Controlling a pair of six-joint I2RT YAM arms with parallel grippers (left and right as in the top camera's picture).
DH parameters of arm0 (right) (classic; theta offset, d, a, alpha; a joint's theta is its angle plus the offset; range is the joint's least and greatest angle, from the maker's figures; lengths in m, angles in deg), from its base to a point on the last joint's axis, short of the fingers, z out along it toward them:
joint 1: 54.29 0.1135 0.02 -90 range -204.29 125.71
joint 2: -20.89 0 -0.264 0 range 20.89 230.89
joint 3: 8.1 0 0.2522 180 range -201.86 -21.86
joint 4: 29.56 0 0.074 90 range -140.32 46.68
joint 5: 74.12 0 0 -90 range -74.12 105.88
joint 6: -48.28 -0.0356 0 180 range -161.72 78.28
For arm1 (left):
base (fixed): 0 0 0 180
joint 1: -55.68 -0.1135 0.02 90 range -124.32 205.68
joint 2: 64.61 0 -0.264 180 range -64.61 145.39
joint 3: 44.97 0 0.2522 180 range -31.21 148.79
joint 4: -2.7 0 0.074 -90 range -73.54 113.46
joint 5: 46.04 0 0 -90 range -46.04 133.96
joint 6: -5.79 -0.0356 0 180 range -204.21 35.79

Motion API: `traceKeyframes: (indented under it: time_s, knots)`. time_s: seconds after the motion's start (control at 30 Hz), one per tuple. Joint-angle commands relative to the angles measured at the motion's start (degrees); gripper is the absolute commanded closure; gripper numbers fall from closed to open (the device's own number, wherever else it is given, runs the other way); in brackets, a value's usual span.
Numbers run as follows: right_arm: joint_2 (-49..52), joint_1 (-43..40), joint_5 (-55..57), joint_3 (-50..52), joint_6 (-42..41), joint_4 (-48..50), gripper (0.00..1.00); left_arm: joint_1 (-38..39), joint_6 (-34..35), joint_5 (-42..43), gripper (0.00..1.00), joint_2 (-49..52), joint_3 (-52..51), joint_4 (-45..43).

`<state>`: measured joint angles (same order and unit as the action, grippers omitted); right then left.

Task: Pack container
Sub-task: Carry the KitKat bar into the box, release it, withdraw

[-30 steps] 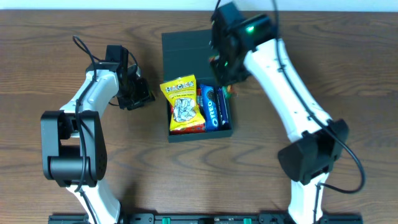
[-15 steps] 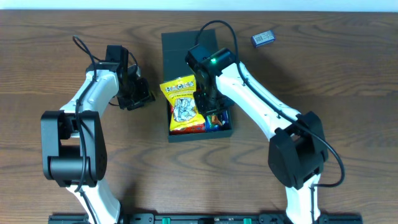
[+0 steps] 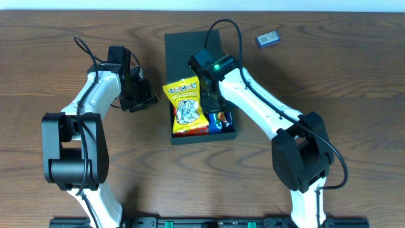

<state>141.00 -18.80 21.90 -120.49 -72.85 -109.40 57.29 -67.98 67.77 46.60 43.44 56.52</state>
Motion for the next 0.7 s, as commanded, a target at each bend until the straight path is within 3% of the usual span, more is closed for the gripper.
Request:
traceKeyframes:
  time_s: [0.0,0.1,0.17,0.2,0.27,0.37,0.53,0.63,0.67]
  knots:
    - [-0.5,-0.4,1.7,1.8,-2.4,1.2,0.99,-0.2,-1.1,-0.2,0.56,-0.7,0.1,0.1]
    - [-0.5,-0.8,3.0,2.8,-2.7,2.7,0.95,-0.2,-1.1,-0.2,0.56,-0.7,0.1,0.2]
    - [-0.5,-1.1,4.4,2.9,-2.7,3.1,0.60,-0.2,-1.1,-0.2,0.56,-0.7,0.1,0.1]
    - [-0.5,-1.1,4.8,2.9,-2.7,3.1,0.49,-0.2,-1.1,-0.2,0.56,-0.7,0.1,0.1]
    - [-0.5,-1.1,5.0,2.8,-2.7,3.3,0.37,-0.2,-1.1,-0.2,0.55,-0.7,0.1,0.1]
    - [-0.6,-1.4,4.9,1.8,-2.7,2.6,0.38,-0.2,-1.0,-0.2,0.55,-0.7,0.1,0.1]
    - [-1.9,-2.6,5.5,-6.1,-2.7,-1.7,0.48,-0.2,-1.0,-0.2,0.55,-0.7,0.1,0.1]
    - [-4.0,-4.2,8.2,-12.0,-2.6,-2.2,0.48,-0.2,-1.0,-0.2,0.55,-0.7,0.1,0.1]
    - [-4.9,-5.0,10.2,-13.5,-2.6,-1.5,0.43,-0.2,-1.0,-0.2,0.55,-0.7,0.1,0.1]
